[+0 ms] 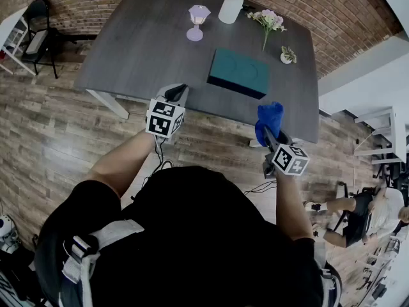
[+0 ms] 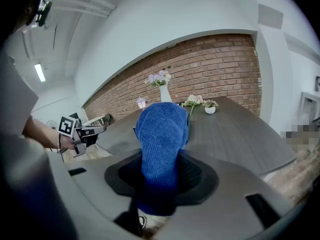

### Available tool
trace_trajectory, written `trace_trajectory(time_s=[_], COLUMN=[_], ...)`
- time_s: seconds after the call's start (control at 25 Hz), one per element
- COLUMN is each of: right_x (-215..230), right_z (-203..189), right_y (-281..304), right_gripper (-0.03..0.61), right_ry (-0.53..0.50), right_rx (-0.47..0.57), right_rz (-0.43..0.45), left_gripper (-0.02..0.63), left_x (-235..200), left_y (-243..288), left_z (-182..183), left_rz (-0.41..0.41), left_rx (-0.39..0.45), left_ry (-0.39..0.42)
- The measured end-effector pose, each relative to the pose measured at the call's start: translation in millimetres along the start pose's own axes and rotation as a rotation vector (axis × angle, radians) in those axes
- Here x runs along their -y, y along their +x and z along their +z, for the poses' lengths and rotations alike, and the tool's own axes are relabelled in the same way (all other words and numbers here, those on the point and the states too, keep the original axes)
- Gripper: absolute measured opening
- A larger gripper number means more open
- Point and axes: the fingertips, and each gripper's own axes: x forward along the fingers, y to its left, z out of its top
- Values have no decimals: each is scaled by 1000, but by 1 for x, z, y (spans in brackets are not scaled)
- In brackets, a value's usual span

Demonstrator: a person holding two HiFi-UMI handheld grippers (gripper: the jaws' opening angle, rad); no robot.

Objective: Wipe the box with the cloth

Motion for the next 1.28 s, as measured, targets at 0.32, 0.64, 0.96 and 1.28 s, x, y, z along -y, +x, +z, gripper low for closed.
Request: trace_trajectory(time_s=[0.32, 0.64, 0.96, 1.28], right_x=[0, -19, -75, -188], right_z=[-8, -8, -14, -8], right_y=[7, 16, 45, 106], right_gripper=[150, 150, 150, 152], right_ry=[-26, -48, -86, -260], right_rx=[-34, -59, -98, -175], right_rz=[47, 87, 167, 303], left_gripper=[25, 25, 18, 17], left_x=[9, 9, -17, -100], left_y=[5, 5, -24, -75], left_z=[-14, -17, -34, -57], left_rz=[11, -19, -39, 77], left_rx=[-33, -48, -71, -50], left_ry=[10, 19, 23, -72])
